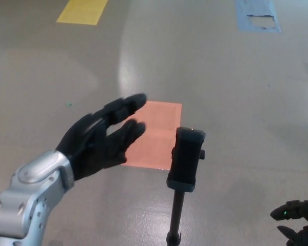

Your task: The robot uses its left hand to grab the top of a phone stand kept on the floor and rotates it anti-clockwise

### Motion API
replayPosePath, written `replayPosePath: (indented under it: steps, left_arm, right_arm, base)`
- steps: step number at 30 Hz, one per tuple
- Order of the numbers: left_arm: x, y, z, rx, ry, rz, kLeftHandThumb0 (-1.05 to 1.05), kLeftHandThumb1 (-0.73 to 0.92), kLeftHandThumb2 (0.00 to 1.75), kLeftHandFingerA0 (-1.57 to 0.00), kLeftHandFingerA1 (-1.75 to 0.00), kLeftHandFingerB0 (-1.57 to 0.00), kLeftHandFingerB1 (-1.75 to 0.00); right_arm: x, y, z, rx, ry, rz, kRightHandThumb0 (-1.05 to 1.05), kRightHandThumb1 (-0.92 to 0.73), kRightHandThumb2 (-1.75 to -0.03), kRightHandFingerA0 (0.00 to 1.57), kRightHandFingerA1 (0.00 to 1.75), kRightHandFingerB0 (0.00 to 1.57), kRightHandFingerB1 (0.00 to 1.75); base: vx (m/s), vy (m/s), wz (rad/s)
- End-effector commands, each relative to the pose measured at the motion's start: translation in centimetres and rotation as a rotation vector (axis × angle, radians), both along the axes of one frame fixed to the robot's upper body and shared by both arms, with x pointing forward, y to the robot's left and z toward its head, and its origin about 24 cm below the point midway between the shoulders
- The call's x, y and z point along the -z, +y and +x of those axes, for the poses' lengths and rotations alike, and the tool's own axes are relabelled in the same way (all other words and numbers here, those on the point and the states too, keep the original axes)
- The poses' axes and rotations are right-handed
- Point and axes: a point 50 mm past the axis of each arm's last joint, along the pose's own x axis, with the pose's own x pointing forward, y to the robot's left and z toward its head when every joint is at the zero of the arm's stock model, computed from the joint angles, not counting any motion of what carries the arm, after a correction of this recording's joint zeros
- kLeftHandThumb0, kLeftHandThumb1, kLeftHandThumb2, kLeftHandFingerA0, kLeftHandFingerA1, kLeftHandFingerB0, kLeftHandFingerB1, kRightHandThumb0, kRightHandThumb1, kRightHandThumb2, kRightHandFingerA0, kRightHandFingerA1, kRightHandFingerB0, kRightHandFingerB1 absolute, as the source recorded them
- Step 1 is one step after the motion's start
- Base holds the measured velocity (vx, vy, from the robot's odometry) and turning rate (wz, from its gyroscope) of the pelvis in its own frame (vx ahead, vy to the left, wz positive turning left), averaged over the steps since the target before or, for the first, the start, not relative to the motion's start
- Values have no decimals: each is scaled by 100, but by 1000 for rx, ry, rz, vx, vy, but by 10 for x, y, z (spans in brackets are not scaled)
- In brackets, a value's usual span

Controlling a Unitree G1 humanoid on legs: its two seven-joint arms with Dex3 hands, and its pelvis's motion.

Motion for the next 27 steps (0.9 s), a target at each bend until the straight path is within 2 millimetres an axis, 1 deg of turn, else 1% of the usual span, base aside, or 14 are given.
replayPosePath:
  steps: [1, 4, 5, 8, 14, 15, 16, 20, 22, 23, 24, 25, 26, 27]
  left_arm:
    - [93, 88, -34, -330, 23, 592, -67, 69, 101, -3, -41, -6, -34]
    - [112, 97, -46, -311, 79, 698, -68, 70, 100, -5, -42, -3, -35]
    - [125, 103, -56, -299, 125, 763, -33, 58, 110, -1, -48, 0, -46]
    - [131, 106, -62, -299, 142, 781, -33, 57, 109, -1, -48, 0, -46]
    - [155, 112, -88, -305, 230, 770, -34, 55, 108, 0, -47, 0, -46]
    - [157, 114, -91, -300, 238, 784, -34, 56, 108, 0, -47, 0, -46]
    - [160, 117, -95, -287, 250, 820, -33, 58, 109, 0, -48, 0, -46]
    - [162, 129, -100, -255, 270, 944, -32, 58, 109, 0, -47, 0, -46]
    - [163, 134, -102, -252, 283, 976, -32, 58, 109, 0, -47, 0, -46]
    - [163, 135, -102, -246, 293, 987, -33, 57, 108, 0, -47, 0, -46]
    - [163, 136, -102, -241, 299, 994, -33, 57, 108, 0, -47, 0, -46]
    - [164, 137, -102, -227, 306, 1014, -33, 57, 108, 0, -47, 0, -46]
    - [164, 137, -102, -214, 308, 1023, -33, 57, 108, 0, -47, 0, -46]
    - [164, 136, -101, -180, 306, 1042, -33, 57, 108, 0, -47, 0, -46]
  right_arm:
    - [14, -9, -19, 7, 71, -26, -59, -68, -91, 53, 54, 27, 45]
    - [17, -9, -23, 5, 82, -30, -59, -68, -91, 54, 55, 27, 45]
    - [20, -9, -26, 11, 90, -28, -59, -68, -91, 53, 54, 27, 45]
    - [21, -9, -28, 11, 97, -30, -58, -68, -92, 53, 55, 26, 45]
    - [26, -9, -33, 26, 105, -15, -59, -68, -91, 52, 54, 28, 45]
    - [27, -8, -35, 27, 107, -12, -53, -82, -65, 59, 41, 32, 33]
    - [29, -8, -37, 27, 109, -7, -54, -81, -65, 58, 42, 28, 32]
    - [33, -5, -40, 30, 115, 0, -53, -80, -64, 58, 41, 29, 33]
    - [34, -4, -41, 35, 116, 4, -55, -80, -66, 58, 42, 28, 32]
    - [34, -5, -41, 38, 117, 4, -40, -60, -103, 49, 62, 16, 47]
    - [34, -5, -42, 40, 117, 4, -40, -60, -103, 49, 62, 16, 47]
    - [35, -5, -42, 43, 115, 5, -53, -80, -65, 58, 42, 29, 32]
    - [35, -5, -42, 44, 114, 5, -58, -68, -91, 52, 54, 28, 45]
    - [35, -5, -43, 43, 110, 5, -58, -68, -91, 53, 55, 29, 46]
  base:
    - [0, 0, 0]
    - [0, 0, 0]
    - [0, 0, 0]
    - [0, 0, 0]
    - [0, 0, 0]
    - [0, 0, 0]
    - [0, 0, 0]
    - [0, 0, 0]
    - [0, 0, 0]
    - [0, 0, 0]
    - [0, 0, 0]
    - [0, 0, 0]
    - [0, 0, 0]
    - [0, 0, 0]
